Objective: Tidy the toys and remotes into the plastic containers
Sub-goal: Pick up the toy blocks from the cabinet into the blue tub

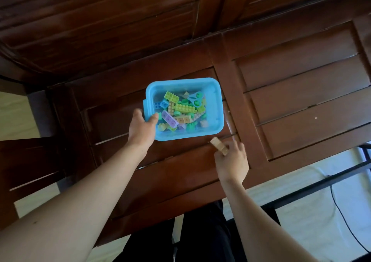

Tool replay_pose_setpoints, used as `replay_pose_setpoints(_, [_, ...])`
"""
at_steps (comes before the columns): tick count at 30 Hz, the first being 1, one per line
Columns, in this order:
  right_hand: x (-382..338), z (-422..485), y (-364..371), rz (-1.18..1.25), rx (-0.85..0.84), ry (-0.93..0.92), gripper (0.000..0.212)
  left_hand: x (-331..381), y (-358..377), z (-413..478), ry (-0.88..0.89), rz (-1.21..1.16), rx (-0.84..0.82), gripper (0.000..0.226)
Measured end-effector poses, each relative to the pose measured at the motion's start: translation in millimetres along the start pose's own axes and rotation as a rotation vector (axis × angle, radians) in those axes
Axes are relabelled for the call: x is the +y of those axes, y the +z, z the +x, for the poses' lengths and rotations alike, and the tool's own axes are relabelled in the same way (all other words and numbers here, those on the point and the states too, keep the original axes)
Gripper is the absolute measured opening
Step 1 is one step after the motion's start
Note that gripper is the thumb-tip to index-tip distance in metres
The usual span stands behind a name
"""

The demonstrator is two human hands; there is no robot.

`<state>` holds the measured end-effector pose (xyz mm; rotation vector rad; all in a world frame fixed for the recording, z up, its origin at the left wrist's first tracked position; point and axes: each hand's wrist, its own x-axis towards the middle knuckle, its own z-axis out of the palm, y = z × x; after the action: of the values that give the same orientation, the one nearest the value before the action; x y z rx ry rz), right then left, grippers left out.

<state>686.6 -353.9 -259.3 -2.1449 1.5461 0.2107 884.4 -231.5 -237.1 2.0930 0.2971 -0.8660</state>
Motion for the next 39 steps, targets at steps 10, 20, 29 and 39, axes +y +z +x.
replay_pose_setpoints(10, [-84.8,-3.4,-90.7,0.259,0.185,-0.383,0.03,29.6,-19.8,-25.1,-0.033,-0.066,-0.028,0.019])
replay_pose_setpoints(20, [-80.9,-25.8,-161.7,0.212,0.007,-0.322,0.059,67.9,-67.1,-85.3,0.024,-0.034,-0.159,0.011])
replay_pose_setpoints(29, [-67.0,-38.4,-231.4,0.375,-0.166,-0.161,0.019,108.7,-75.2,-157.1,0.143,-0.03,-0.214,0.009])
replay_pose_setpoints(39, [-92.2,-98.6,-251.0,0.542,-0.081,-0.105,0.014,117.2,-118.6,-196.0,0.243,-0.044,-0.208,0.01])
